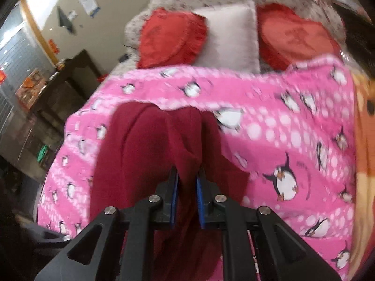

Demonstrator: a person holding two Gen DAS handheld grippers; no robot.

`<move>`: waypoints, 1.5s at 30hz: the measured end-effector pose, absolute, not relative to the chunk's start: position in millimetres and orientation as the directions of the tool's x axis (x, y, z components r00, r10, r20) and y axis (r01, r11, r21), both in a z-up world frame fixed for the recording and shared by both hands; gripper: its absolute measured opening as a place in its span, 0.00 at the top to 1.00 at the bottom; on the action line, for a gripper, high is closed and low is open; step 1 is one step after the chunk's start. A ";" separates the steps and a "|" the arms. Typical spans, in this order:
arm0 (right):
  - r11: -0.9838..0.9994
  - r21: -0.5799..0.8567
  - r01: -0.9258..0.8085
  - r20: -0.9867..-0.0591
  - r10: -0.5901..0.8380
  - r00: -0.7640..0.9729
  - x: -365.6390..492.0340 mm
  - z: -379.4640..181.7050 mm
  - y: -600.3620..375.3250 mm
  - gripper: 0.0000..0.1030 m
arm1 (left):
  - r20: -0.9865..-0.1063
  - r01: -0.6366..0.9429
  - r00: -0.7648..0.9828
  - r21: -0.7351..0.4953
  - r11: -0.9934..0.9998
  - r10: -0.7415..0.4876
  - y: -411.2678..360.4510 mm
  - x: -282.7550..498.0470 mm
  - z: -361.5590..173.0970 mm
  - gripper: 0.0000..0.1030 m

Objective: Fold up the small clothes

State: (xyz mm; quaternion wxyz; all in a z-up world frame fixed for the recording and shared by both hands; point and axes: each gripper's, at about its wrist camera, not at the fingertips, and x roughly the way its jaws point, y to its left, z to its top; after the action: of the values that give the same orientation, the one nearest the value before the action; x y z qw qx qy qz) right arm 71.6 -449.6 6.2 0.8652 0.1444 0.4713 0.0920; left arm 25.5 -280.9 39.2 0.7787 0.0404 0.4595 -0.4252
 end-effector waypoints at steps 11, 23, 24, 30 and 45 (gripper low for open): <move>0.871 0.491 -0.012 -0.703 0.404 0.586 29.7 16.7 -465.6 0.92 | -0.774 0.656 0.460 -0.033 0.754 -0.435 -213.5 27.5 36.7 0.49; 0.927 0.374 -0.020 -0.713 0.302 0.633 0.7 14.1 -453.8 1.00 | -0.799 0.631 0.422 -0.081 0.772 -0.429 -212.8 19.6 -5.4 0.37; 0.942 0.335 -0.003 -0.724 0.260 0.639 -0.9 11.7 -455.4 1.00 | -0.801 0.628 0.422 -0.079 0.774 -0.424 -214.6 20.3 -8.6 0.35; 0.949 0.312 0.043 -0.780 0.230 0.581 3.7 -21.0 -450.9 1.00 | -0.808 0.616 0.446 -0.035 0.787 -0.385 -221.0 18.3 -17.1 0.31; 0.965 0.242 -0.101 -0.740 0.251 0.624 -32.6 26.9 -390.2 1.00 | -0.808 0.585 0.445 -0.065 0.809 -0.386 -217.7 19.2 -17.4 0.30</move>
State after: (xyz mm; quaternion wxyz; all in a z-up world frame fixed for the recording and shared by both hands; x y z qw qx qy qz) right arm -32.6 -390.2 26.9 0.8966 0.0888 0.4226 0.0981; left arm 19.2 -217.7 -17.4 0.8426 0.1123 0.4409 -0.2881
